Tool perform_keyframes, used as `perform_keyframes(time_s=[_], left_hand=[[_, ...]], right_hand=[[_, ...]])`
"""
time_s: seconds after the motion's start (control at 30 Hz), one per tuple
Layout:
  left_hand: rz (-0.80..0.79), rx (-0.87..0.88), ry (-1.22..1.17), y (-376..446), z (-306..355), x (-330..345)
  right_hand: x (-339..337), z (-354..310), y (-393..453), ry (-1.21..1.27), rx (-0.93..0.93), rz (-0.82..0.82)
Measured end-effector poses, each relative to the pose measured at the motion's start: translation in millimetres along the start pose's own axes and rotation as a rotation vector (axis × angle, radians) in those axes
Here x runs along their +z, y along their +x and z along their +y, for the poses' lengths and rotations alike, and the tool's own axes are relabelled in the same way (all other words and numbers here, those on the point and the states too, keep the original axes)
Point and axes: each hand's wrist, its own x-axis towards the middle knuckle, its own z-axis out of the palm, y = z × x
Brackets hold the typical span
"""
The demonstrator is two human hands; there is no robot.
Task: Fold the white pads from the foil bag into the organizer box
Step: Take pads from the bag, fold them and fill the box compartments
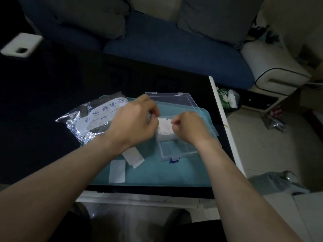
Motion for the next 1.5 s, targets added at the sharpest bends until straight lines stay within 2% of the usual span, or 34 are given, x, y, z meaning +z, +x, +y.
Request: perform_keyframes(time_s=[0.07,0.13,0.17,0.23,0.27,0.33,0.4,0.5,0.7,0.83,0.97,1.07,1.23,1.4,1.5], left_hand=[[0.003,-0.001,0.075,2.5,-8.3,-10.7],[-0.091,-0.017,0.236,2.2,-20.0,-17.6],[-0.151,-0.042,0.341,1.6,-27.0,-19.2],[-0.256,-0.112,0.458,-1.0,-40.2,-21.3],[-0.279,-0.131,0.437,-1.9,-46.0,-21.5],[-0.273,-0.126,0.341,-2.7,-55.7,-22.0],[-0.264,-0.117,0.297,-3.4,-60.5,-21.5],[-0.257,-0.117,0.295,-5.6,-63.4,-19.5],[-0.228,-0.116,0.255,-4.9,-67.4,-16.9],[-0.207,-0.137,0.214,-4.4,-69.5,-17.2],[-0.190,-0.183,0.212,-2.6,-68.2,-18.2],[-0.173,-0.226,0.178,-2.2,-66.7,-19.6],[-0.173,-0.313,0.113,-1.0,-65.4,-24.2],[-0.129,-0.429,0.017,2.6,-66.9,-29.8],[-0.150,-0.466,-0.012,3.6,-65.4,-28.7]], right_hand=[[-4.3,-9.7,-4.7,-0.017,-0.038,0.117],[-12.1,-29.8,-14.9,0.165,-0.145,0.242],[-16.4,-41.0,-21.0,0.269,-0.211,0.208],[-17.8,-62.2,-36.4,0.368,-0.306,-0.050],[-13.2,-70.0,-43.1,0.343,-0.314,-0.179],[5.0,-81.4,-48.8,0.168,-0.317,-0.275],[24.9,-90.8,-49.9,0.055,-0.273,-0.263],[45.2,-105.2,-48.4,0.070,-0.186,-0.238],[43.9,-104.7,-43.3,0.151,-0.053,-0.335],[37.5,-97.4,-37.6,0.291,-0.060,-0.301],[39.0,-99.3,-32.8,0.404,-0.130,-0.102],[48.8,-105.4,-28.1,0.352,-0.227,-0.038],[58.0,-110.5,-19.9,0.262,-0.280,-0.078],[59.6,-111.6,-25.5,0.368,-0.231,-0.094],[63.4,-111.3,-25.3,0.395,-0.244,-0.039]])
